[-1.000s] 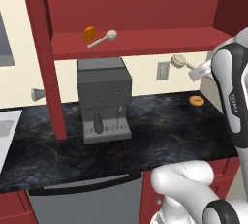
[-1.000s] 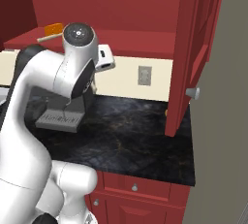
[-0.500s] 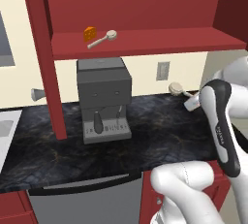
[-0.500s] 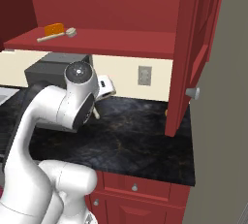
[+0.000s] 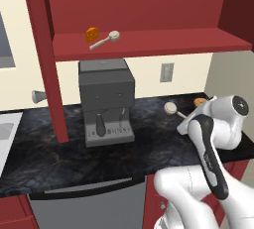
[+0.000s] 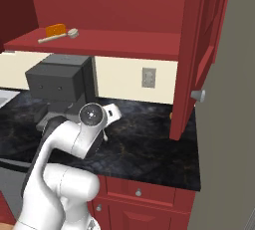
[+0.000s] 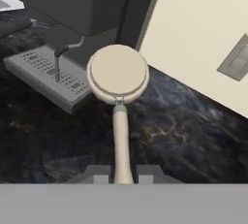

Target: Pick the dish brush and dish brush from the cabinet and place them on the counter.

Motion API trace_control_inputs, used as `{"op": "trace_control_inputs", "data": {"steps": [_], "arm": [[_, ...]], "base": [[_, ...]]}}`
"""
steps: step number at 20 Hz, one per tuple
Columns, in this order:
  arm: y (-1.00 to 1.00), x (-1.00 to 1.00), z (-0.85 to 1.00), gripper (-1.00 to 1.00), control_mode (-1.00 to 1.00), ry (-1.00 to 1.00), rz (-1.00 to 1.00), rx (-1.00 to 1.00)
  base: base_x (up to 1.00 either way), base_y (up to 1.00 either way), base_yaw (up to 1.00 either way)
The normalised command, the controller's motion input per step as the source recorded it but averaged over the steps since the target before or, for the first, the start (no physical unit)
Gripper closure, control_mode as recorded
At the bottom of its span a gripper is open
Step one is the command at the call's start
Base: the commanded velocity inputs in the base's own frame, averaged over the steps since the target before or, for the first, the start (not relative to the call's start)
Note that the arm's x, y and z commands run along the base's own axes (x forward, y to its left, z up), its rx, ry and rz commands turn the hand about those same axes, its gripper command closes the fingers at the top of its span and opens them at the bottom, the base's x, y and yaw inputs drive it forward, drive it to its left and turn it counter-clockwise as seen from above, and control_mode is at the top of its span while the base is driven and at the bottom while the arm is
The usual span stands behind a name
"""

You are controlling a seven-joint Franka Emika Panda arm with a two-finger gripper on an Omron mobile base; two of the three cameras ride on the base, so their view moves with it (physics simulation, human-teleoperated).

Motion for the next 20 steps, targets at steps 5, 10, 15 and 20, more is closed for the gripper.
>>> {"op": "trace_control_inputs", "data": {"steps": [5,10,15,20], "arm": [[-0.09,0.83,-0.46,1.0,-1.0,0.07,0.02,0.0],[-0.12,0.85,-0.26,1.0,-1.0,0.13,0.0,0.0],[-0.16,0.63,-0.05,1.0,-1.0,0.18,-0.02,-0.02],[-0.04,0.53,-0.3,1.0,-1.0,0.2,-0.04,-0.02]], "base": [[0.0,0.0,0.0],[0.0,0.0,0.0],[0.0,0.0,0.0],[0.0,0.0,0.0]]}}
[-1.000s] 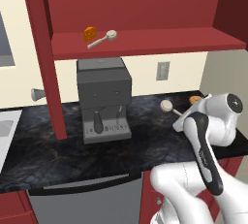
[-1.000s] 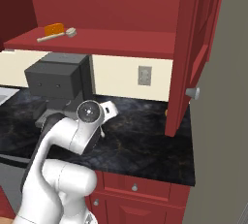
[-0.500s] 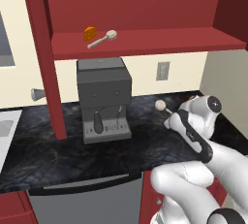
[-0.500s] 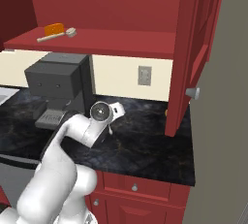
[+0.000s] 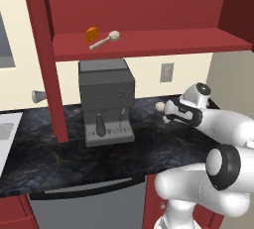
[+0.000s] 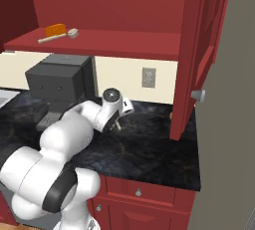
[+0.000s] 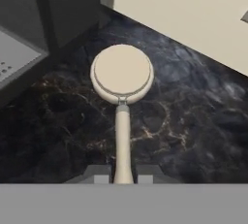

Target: Pick the dish brush and dish brush from the cabinet and place them on the counter.

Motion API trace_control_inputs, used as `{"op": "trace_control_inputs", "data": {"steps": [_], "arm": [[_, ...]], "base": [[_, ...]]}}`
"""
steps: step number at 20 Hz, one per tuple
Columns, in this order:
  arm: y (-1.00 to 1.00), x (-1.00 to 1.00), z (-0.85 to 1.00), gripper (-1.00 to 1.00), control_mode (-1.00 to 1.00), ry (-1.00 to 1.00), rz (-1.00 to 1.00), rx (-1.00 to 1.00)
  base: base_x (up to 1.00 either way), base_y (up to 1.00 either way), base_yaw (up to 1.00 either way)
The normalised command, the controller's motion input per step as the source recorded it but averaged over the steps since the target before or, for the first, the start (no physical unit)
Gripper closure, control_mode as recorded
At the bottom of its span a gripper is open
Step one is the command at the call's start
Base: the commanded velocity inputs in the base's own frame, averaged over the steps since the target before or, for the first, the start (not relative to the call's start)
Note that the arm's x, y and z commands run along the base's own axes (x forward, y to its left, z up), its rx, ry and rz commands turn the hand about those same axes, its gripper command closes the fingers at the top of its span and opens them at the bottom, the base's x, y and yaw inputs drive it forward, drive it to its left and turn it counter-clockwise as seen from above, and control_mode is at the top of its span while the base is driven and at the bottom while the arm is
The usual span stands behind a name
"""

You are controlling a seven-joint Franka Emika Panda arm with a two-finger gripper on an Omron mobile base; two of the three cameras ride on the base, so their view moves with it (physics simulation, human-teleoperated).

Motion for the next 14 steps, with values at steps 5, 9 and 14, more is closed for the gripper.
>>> {"op": "trace_control_inputs", "data": {"steps": [5,9,14], "arm": [[0.0,0.35,-0.45,1.0,-1.0,0.18,-0.02,0.0],[0.04,0.17,-0.55,1.0,-1.0,0.01,0.0,0.0],[0.08,0.15,-0.4,1.0,-1.0,-0.01,0.0,0.0]], "base": [[0.0,0.0,0.0],[0.0,0.0,0.0],[0.0,0.0,0.0]]}}
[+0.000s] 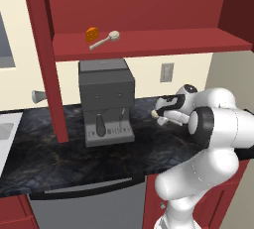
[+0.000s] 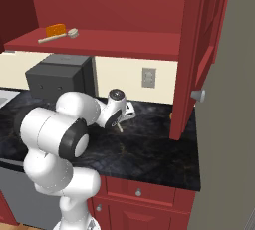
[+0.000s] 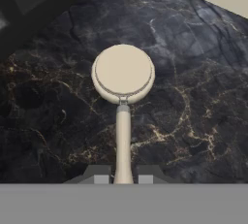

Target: Pick the dish brush and dish brush from the cabinet and place them on the counter.

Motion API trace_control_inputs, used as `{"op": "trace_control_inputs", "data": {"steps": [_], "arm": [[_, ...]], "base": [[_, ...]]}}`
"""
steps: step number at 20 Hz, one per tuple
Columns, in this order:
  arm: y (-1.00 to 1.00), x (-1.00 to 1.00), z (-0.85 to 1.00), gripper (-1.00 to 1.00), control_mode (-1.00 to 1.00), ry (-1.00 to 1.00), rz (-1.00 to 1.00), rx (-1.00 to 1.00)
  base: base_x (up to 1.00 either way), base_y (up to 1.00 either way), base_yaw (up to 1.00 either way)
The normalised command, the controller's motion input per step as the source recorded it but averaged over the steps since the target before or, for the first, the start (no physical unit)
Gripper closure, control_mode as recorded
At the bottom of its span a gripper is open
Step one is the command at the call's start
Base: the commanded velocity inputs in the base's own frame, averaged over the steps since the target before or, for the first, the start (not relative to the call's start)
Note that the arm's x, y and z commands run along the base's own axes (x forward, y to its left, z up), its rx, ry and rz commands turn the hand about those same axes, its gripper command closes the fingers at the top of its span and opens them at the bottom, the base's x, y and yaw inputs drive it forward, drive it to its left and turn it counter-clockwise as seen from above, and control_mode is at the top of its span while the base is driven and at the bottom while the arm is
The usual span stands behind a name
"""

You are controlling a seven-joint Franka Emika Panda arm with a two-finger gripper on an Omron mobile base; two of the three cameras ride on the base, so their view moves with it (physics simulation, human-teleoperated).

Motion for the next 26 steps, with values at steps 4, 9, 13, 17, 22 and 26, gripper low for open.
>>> {"op": "trace_control_inputs", "data": {"steps": [4,9,13,17,22,26], "arm": [[0.02,0.18,-0.41,1.0,-1.0,0.0,0.0,-0.01],[0.0,0.17,-0.39,1.0,-1.0,0.0,0.0,-0.03],[0.01,0.18,-0.37,1.0,-1.0,0.0,0.0,-0.05],[0.05,0.17,-0.3,1.0,-1.0,0.0,0.0,-0.04],[0.15,0.05,-0.11,-1.0,-1.0,0.01,0.0,0.0],[0.03,-0.01,0.01,-1.0,-1.0,0.02,0.0,-0.01]], "base": [[0.0,0.0,0.0],[0.0,0.0,0.0],[0.0,0.0,0.0],[0.0,0.0,0.0],[0.0,0.0,0.0],[0.0,0.0,0.0]]}}
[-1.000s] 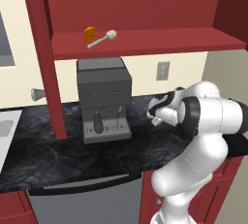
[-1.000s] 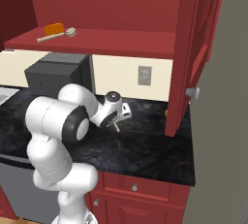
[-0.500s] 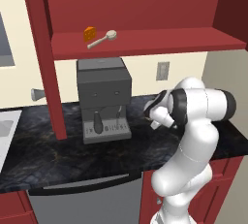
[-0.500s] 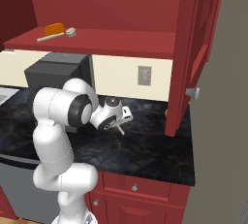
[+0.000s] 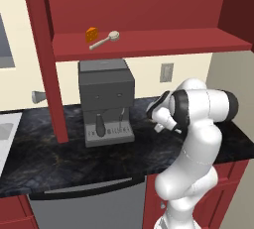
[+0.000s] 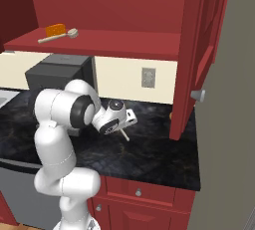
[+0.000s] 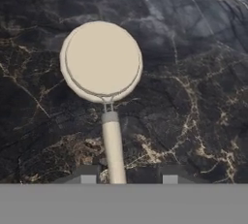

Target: Pick the dish brush and dish brush from the cabinet and place them on the counter.

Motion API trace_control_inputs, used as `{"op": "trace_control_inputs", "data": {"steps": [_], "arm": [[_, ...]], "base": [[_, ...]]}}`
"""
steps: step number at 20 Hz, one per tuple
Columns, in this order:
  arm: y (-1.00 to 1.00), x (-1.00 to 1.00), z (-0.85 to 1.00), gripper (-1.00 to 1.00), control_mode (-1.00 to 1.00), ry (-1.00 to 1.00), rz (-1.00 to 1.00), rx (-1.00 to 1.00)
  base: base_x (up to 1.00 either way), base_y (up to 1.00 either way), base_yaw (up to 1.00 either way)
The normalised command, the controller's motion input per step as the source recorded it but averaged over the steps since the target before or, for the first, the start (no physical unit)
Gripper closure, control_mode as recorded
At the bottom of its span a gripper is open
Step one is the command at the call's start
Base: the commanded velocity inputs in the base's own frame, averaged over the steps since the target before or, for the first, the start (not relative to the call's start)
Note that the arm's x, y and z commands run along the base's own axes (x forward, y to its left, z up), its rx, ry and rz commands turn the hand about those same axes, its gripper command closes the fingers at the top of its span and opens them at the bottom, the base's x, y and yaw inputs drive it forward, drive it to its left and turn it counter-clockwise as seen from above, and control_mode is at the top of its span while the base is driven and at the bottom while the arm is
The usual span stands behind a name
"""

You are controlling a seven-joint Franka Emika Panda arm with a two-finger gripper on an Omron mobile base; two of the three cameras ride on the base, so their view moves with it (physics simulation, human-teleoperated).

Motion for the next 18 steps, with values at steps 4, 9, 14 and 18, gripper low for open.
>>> {"op": "trace_control_inputs", "data": {"steps": [4,9,14,18], "arm": [[0.0,-0.06,0.33,-1.0,-1.0,0.02,-0.03,0.0],[0.04,-0.13,0.76,-1.0,-1.0,0.06,-0.03,0.01],[0.12,-0.21,0.92,-1.0,-1.0,0.02,-0.04,0.08],[0.14,-0.13,1.0,-1.0,-1.0,0.0,-0.05,0.08]], "base": [[0.0,0.0,0.0],[0.0,0.0,0.0],[0.0,0.0,0.0],[0.0,0.0,0.0]]}}
